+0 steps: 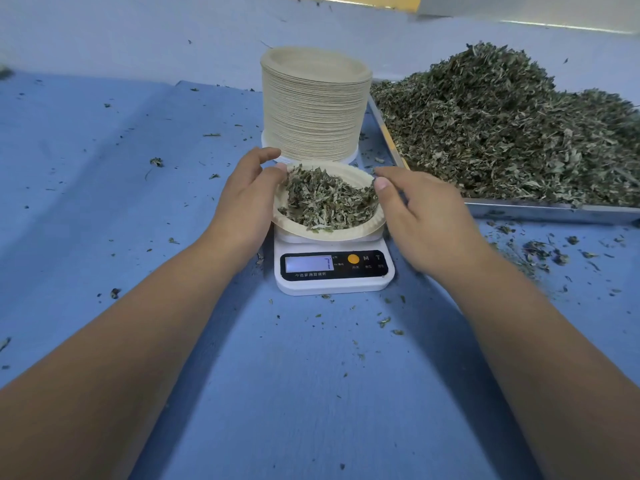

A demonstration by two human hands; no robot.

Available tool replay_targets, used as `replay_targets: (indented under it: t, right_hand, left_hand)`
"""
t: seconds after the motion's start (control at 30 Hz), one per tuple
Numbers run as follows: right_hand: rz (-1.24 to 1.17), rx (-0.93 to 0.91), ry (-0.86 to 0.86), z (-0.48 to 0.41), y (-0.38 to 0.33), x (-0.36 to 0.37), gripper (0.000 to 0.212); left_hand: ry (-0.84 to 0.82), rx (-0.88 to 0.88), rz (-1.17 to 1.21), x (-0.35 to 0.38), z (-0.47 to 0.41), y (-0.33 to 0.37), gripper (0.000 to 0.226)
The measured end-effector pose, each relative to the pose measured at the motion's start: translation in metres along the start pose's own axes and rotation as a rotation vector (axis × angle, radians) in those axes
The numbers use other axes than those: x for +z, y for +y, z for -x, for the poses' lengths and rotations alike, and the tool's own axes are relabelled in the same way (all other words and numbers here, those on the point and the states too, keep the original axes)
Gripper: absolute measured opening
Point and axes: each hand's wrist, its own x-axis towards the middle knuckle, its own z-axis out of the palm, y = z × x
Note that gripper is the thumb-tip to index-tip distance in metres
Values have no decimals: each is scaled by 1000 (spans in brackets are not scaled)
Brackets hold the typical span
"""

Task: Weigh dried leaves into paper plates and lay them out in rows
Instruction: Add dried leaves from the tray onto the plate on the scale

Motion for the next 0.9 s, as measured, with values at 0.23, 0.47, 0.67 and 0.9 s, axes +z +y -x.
replay_targets:
  t: [0.23,0.47,0.67,0.9]
  right_hand:
    - [-137,-48,-3,4,-5,3,33]
    - [-126,118,17,0,-1,3,32]
    - [-180,194,-29,-2,3,10,33]
    - [-353,171,-63,6,-19,14,33]
  left_hand:
    - [-26,-10,9,1,5,4,39]
    - [-8,-53,72,2,4,5,40]
    - [32,-162,221,6,5,9,38]
    - [212,-260,493,-7,-5,14,24]
